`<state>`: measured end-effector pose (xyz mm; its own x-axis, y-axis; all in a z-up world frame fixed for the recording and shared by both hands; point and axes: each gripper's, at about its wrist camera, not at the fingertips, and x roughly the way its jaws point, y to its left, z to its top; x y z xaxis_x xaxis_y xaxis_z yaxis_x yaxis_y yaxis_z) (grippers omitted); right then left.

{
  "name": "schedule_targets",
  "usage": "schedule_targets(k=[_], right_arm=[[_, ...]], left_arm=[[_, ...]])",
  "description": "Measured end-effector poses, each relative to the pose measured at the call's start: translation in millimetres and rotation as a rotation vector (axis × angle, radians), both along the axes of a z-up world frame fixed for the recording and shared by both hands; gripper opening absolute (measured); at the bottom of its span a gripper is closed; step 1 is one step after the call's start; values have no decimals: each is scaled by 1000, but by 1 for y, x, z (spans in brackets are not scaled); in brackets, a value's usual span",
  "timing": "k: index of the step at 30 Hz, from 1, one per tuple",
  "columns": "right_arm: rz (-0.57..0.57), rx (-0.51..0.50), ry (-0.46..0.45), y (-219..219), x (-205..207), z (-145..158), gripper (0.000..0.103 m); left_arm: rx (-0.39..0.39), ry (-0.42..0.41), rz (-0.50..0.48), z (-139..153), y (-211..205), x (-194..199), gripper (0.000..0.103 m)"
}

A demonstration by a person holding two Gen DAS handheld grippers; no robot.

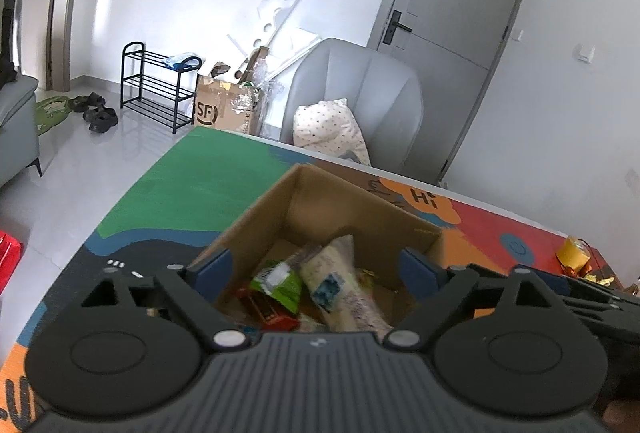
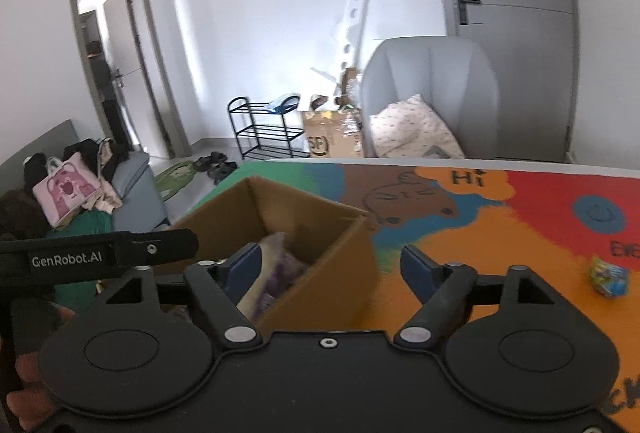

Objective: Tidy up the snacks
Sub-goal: 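Carry both held snacks into the cardboard box and open both tools, then move both tools back over the remaining snacks on the table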

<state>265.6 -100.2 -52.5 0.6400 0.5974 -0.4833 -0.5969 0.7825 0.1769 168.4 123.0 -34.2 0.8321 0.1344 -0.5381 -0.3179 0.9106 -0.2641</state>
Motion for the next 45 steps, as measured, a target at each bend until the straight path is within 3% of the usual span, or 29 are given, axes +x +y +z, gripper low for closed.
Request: schedule_targets(k=[18,30,45], right_arm=[[-158,52,53,-90,3,-12,102],[-228,68,70,-137,1,-22,103],[-291,99,113,-189,2,-43,103]], left_arm=[[47,19,-102,0,-65,9,97],[68,30,-183,-6,-112,15,97],[29,70,-245,-28,-152,28,97]])
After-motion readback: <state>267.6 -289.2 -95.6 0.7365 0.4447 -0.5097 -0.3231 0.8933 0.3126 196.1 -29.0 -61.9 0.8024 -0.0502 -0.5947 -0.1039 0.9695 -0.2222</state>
